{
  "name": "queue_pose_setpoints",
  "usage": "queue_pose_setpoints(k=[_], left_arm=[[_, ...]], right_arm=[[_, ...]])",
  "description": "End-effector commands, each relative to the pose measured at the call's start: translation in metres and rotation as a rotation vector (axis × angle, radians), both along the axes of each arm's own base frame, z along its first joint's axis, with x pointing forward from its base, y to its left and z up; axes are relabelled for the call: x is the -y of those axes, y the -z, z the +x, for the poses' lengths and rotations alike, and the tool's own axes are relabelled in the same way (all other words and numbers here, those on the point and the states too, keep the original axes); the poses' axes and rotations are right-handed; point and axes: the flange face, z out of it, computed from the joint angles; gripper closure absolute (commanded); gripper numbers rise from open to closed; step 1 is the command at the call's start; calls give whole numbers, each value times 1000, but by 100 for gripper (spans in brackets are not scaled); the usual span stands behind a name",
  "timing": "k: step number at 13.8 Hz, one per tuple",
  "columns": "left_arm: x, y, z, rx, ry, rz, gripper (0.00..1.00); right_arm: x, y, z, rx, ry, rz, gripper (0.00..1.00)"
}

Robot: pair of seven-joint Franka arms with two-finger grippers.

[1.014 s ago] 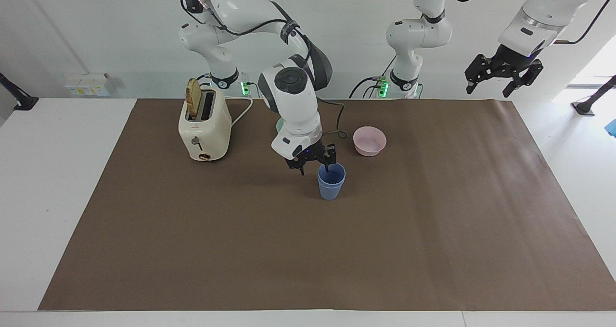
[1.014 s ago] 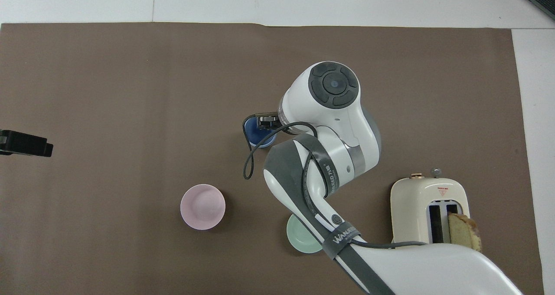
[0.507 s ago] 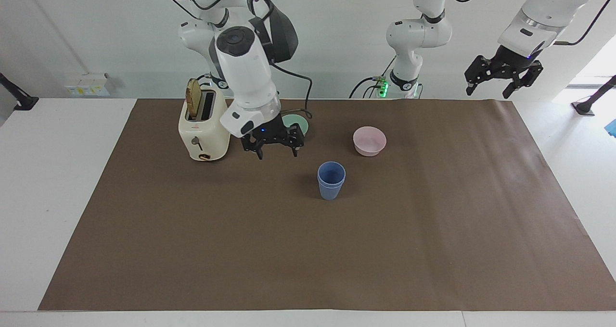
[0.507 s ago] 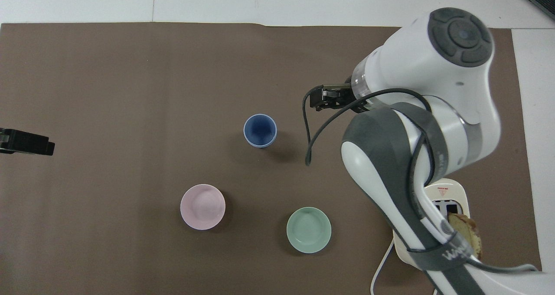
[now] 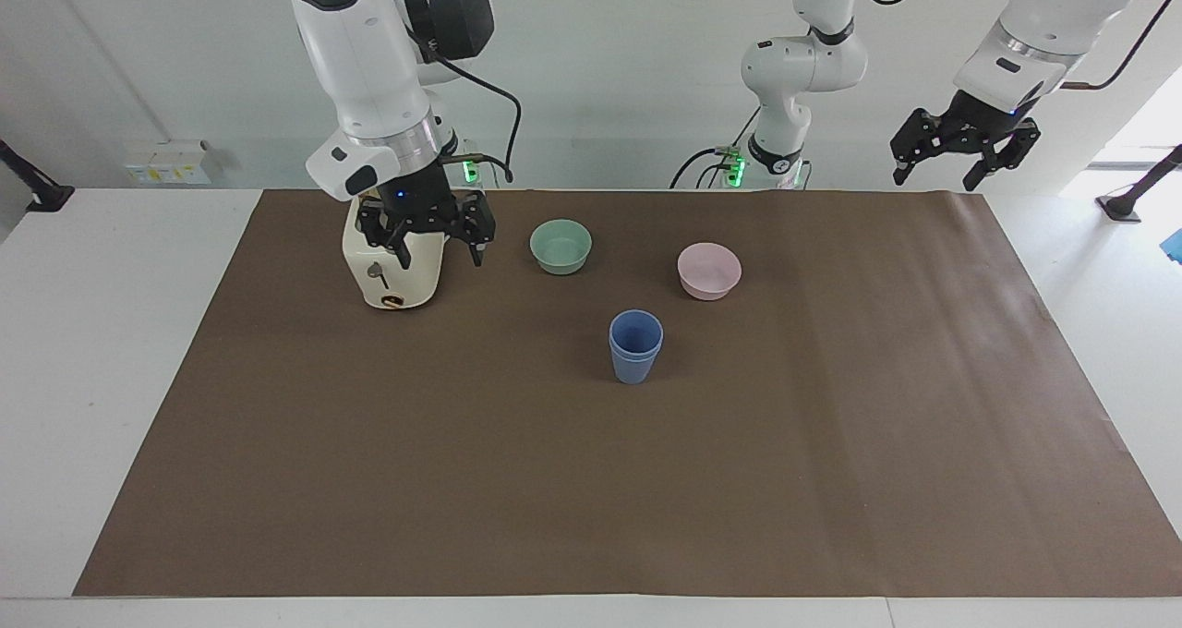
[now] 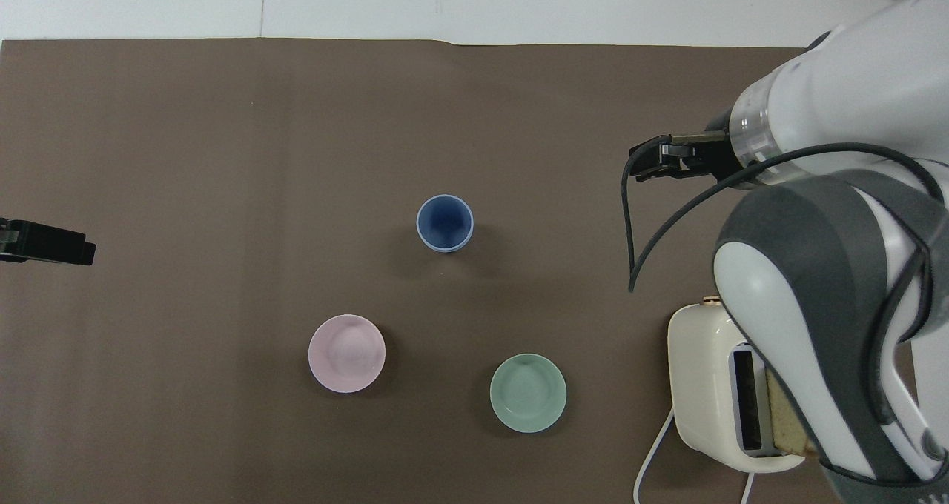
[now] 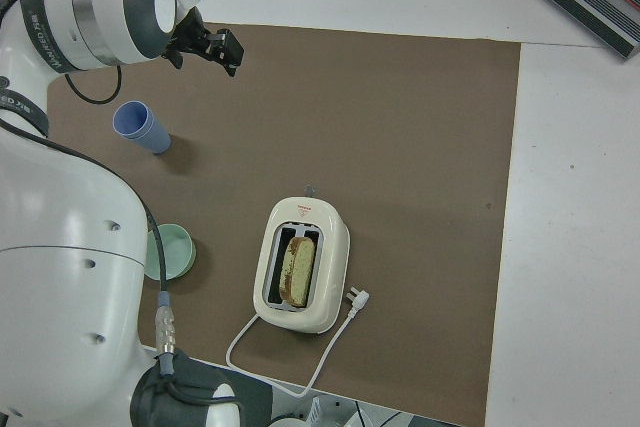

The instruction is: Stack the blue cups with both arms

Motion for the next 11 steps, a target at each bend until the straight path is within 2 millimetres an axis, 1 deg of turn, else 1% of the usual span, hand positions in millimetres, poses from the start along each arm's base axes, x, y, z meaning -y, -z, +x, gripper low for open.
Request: queue_pose_setpoints(k=[1,2,4,5,6,7,8,9,11], left_arm=[[1,0,-3,12,3,-13,0],[1,1,-3,11,3,-13,0],[1,1,-3,11,3,-12,0],[1,1,-3,11,3,-13,0],[1,1,-3,11,3,-13,0],[1,1,-3,11,3,-13,0],[1,1,-3,11,3,-13,0],[1,1,-3,11,4,-13,0],[1,1,-3,11,4,-13,0]], right_arm=[[9,-3,-3,12,-18,-67,0],[15,-12,-6,25,-10,-62,0],[30,-22,-12,19,14,-64,0],[46,-27,-14,19,32,-66,0],[56,-27,-14,7,33,-69,0],[80,-28,-14,-9,51,-71,0],[93,-34,-16,-5,52,-67,0],[111,-39,-17,4,66,-72,0],[137,-44,-19,5,46,-81,0]])
